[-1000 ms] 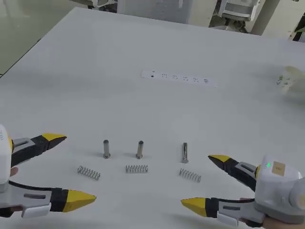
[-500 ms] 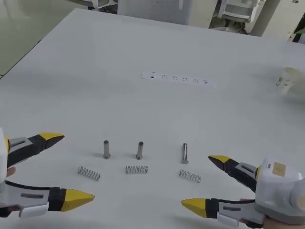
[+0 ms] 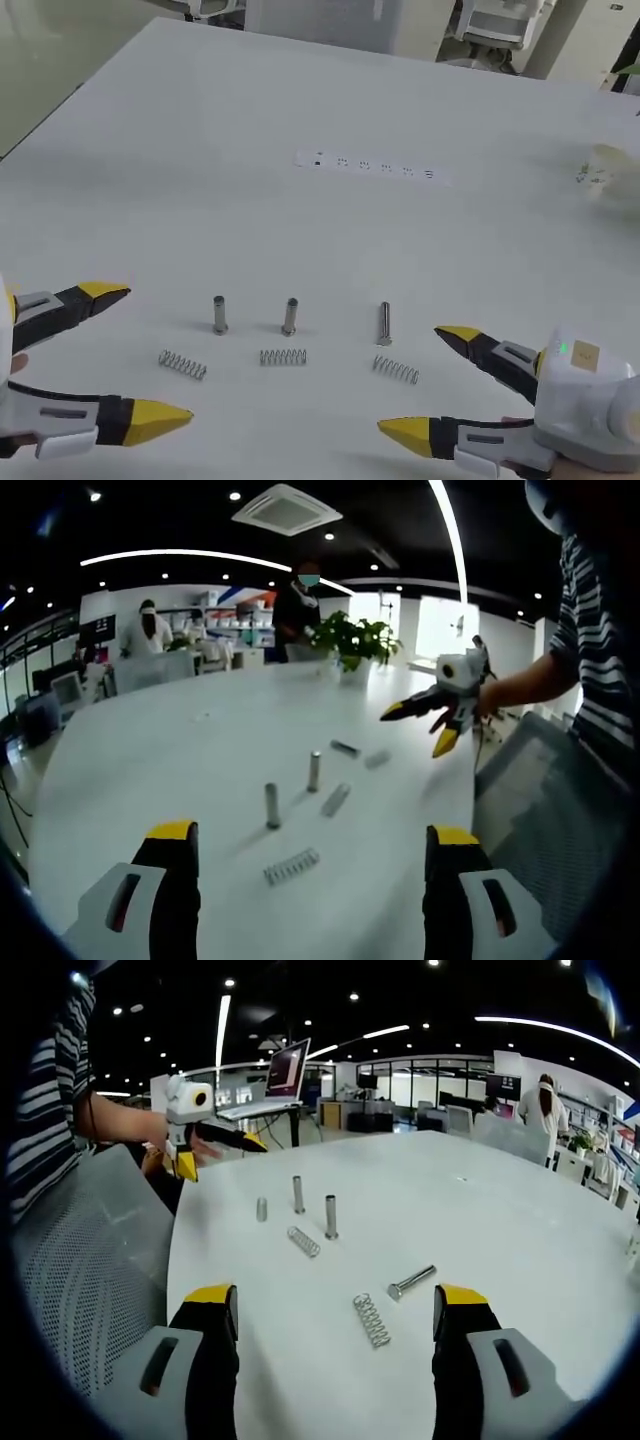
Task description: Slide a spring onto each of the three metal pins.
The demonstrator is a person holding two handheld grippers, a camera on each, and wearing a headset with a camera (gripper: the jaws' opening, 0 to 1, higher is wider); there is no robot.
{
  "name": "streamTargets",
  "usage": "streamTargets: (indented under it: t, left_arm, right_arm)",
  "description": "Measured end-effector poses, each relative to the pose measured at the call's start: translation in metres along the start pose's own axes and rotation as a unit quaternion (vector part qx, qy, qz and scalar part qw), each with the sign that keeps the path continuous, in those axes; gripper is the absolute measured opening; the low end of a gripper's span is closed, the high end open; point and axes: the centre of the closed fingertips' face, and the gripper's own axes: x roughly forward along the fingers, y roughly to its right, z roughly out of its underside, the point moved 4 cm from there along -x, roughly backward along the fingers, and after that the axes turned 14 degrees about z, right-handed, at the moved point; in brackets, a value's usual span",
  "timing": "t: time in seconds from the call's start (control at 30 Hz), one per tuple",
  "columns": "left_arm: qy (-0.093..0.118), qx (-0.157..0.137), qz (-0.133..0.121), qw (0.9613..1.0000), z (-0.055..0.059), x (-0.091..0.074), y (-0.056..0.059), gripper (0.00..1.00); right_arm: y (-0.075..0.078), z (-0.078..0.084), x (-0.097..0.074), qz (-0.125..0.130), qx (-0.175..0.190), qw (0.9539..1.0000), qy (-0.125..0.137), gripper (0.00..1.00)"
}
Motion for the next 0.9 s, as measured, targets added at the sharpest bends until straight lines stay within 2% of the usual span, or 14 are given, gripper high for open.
streamTargets:
  t: [0.3,0.5,0.6,0.9]
  left_arm:
    - [0.005,0.0,0.001,1.0,-0.001,0.001,-0.002,0.9]
    - [0.01,-0.015,-0.003,0.9998,0.008,0.0,-0.006,0.9]
    - [0.012,-0.02,-0.005,0.9997,0.01,0.0,-0.006,0.9]
    - [0.01,-0.024,-0.001,0.9997,0.016,0.001,-0.003,0.9]
  right_arm:
    - [0.008,-0.007,0.004,0.004,0.014,0.9999,0.003,0.79]
    - [0.012,-0.016,0.01,0.004,0.013,0.9999,0.005,0.77]
    - [0.014,-0.017,0.013,0.004,0.003,1.0,-0.003,0.71]
    - [0.023,-0.028,0.025,0.012,-0.001,0.9999,-0.005,0.67]
